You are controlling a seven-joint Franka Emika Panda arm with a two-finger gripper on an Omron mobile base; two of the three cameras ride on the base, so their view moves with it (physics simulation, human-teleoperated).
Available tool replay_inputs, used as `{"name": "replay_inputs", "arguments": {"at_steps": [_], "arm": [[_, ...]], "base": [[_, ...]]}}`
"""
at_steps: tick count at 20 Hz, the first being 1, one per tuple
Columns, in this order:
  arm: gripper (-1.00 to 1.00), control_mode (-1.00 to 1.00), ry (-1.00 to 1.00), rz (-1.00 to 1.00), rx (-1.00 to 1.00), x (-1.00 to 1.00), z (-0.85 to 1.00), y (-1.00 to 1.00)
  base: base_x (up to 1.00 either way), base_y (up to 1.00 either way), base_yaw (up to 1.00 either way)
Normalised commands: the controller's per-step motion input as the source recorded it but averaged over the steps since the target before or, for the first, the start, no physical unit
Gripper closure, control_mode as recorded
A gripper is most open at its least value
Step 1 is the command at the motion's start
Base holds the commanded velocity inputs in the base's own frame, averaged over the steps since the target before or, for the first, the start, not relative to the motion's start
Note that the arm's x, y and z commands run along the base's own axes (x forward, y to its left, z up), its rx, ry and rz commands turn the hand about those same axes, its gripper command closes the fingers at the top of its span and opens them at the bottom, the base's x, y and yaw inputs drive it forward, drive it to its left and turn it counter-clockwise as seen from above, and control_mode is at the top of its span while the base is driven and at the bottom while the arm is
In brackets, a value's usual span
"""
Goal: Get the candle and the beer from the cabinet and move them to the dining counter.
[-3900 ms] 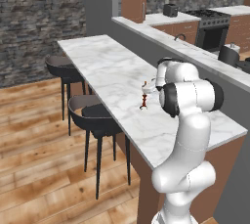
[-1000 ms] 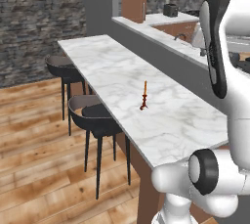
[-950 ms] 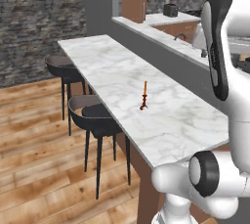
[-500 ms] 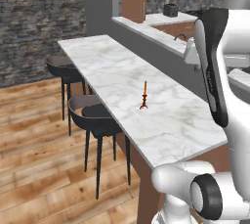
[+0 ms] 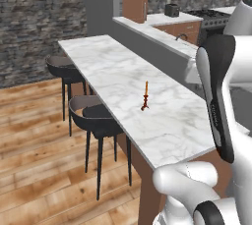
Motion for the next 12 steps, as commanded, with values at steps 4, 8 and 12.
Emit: {"name": "replay_inputs", "arguments": {"at_steps": [4,8,12], "arm": [[-1.0,-1.0,-0.02,0.0,0.0,-0.45,-0.08,0.0],[-1.0,-1.0,-0.01,0.0,0.0,-0.41,-0.05,0.0],[-1.0,-1.0,-0.01,0.0,0.0,-0.31,-0.01,0.0]], "base": [[0.0,0.0,0.0],[0.0,0.0,0.0],[0.0,0.0,0.0]]}}
